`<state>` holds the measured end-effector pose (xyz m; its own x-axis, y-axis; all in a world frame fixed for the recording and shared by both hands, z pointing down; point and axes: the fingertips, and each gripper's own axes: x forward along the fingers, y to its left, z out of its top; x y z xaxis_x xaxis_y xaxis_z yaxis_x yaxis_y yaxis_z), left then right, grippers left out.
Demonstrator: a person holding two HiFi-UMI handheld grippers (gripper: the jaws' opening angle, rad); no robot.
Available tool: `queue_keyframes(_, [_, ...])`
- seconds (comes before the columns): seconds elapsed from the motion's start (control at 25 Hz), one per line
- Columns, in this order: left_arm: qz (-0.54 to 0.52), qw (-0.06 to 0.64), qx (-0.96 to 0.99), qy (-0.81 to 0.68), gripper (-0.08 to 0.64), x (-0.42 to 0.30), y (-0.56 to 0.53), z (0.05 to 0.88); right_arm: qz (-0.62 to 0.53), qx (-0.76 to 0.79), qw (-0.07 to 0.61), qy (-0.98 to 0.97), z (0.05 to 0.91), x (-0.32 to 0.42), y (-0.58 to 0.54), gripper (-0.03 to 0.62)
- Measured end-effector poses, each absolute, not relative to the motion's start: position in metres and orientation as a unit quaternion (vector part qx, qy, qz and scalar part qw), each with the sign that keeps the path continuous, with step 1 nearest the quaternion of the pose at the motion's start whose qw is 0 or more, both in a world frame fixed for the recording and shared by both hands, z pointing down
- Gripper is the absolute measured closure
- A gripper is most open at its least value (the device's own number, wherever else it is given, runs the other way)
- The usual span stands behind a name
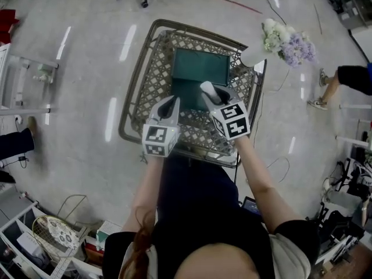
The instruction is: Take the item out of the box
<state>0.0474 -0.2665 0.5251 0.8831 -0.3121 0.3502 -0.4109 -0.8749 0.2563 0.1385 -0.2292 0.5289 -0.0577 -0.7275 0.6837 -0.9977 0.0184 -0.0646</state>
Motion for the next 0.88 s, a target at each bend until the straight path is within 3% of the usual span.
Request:
queue_keyframes(0.48, [0.130,0.156,0.960,-0.194,0.549,0.051,-0.252,0.492,0.240,0.660,0.215,-0.679,0.487,0.148,-0.205,0.453])
queue_keyframes(0.88, [0.121,0.152,0.962,-0.193,0.549,0.053,-0.238,0.472,0.241,0.680,0.152,-0.676,0.454,0.158,-0.186,0.453])
